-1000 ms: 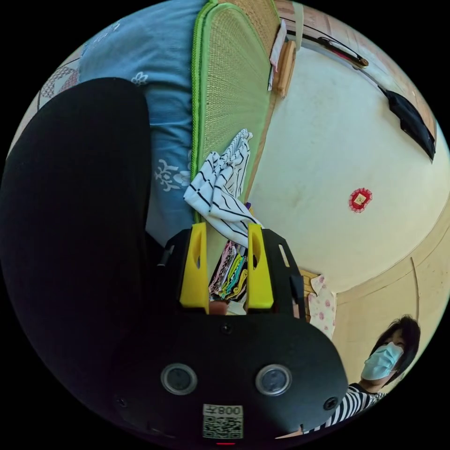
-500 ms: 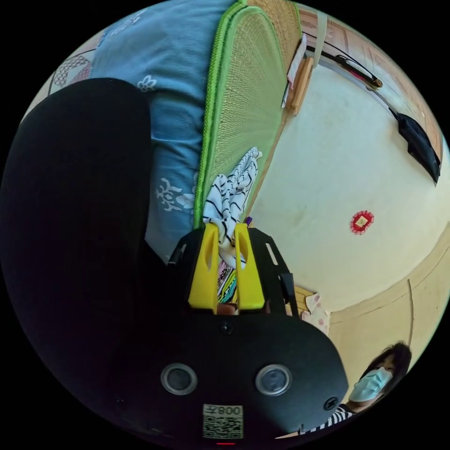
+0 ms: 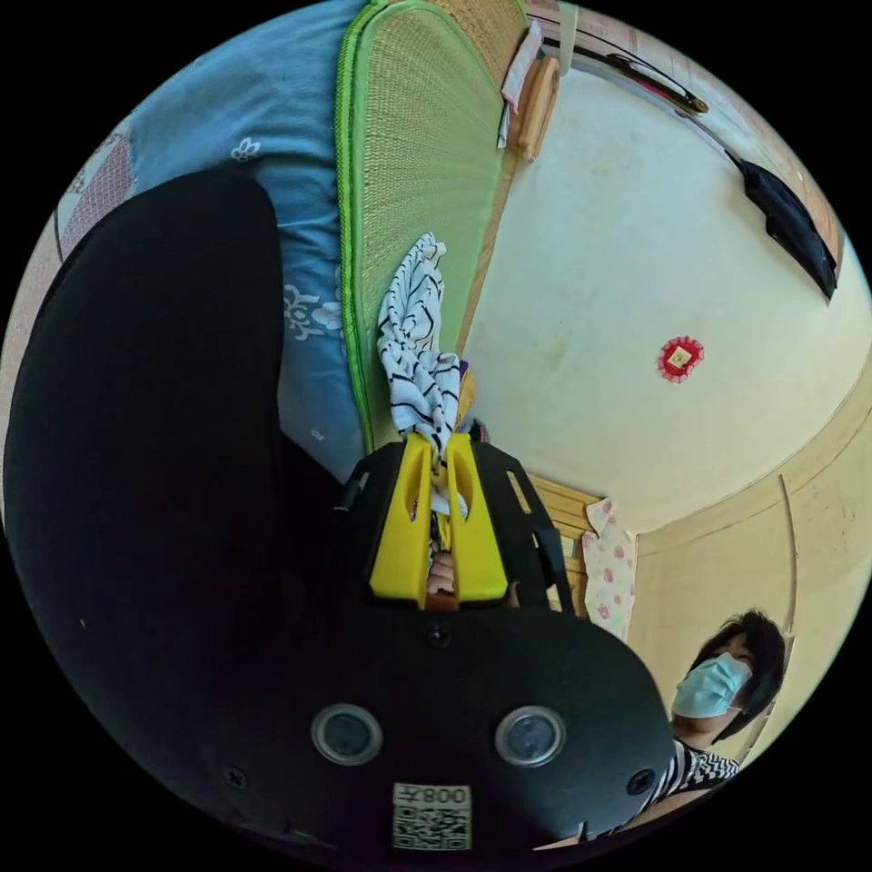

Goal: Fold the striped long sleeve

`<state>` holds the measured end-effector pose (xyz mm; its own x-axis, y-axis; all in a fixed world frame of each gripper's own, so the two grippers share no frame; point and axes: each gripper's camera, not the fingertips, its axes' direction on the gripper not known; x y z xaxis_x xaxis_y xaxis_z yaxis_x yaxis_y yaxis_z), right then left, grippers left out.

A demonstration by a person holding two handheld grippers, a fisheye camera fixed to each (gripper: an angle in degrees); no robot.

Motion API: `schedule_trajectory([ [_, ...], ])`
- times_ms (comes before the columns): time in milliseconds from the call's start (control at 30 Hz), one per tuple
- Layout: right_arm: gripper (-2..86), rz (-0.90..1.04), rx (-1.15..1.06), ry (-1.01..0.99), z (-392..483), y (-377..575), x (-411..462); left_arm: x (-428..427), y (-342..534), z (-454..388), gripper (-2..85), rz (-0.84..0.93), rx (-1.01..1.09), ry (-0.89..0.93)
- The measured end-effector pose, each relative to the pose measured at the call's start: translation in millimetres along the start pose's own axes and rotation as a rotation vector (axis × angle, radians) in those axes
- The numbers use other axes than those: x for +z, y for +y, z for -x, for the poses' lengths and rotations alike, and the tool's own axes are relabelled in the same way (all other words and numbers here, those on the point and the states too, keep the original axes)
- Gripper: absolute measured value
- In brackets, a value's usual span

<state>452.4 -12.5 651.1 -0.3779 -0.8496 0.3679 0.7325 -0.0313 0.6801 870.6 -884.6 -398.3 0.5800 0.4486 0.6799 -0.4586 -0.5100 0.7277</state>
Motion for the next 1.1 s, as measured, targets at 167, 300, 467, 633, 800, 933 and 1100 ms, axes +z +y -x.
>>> schedule_trajectory([
  [167, 2.5, 0.008, -0.028, -0.007, -27.8, 32.2, -19.9, -13.6, 22.7, -8.4, 3.1, 0.032, 0.023, 0.019],
  [300, 2.3, -0.008, -0.055, -0.033, -52.5, 57.5, -39.4, -19.0, 35.0, -19.0, 3.0, 0.051, 0.053, 0.04],
  [467, 2.1, -0.031, -0.085, -0.062, -82.1, 84.7, -62.0, -25.0, 52.4, -35.6, 3.0, 0.068, 0.088, 0.069],
  [633, 2.0, -0.051, -0.123, -0.097, -110.3, 112.0, -88.4, -27.9, 71.0, -53.1, 3.0, 0.085, 0.117, 0.103],
  [800, 1.8, -0.077, -0.169, -0.121, -139.4, 137.2, -121.2, -26.1, 86.0, -74.0, 3.0, 0.11, 0.142, 0.124],
  [933, 1.7, -0.102, -0.198, -0.138, -157.9, 150.3, -144.1, -19.6, 93.1, -97.6, 3.0, 0.132, 0.165, 0.133],
  [1100, 1.7, -0.142, -0.242, -0.168, -185.2, 166.4, -181.3, -6.1, 99.2, -132.3, 3.0, 0.164, 0.206, 0.142],
])
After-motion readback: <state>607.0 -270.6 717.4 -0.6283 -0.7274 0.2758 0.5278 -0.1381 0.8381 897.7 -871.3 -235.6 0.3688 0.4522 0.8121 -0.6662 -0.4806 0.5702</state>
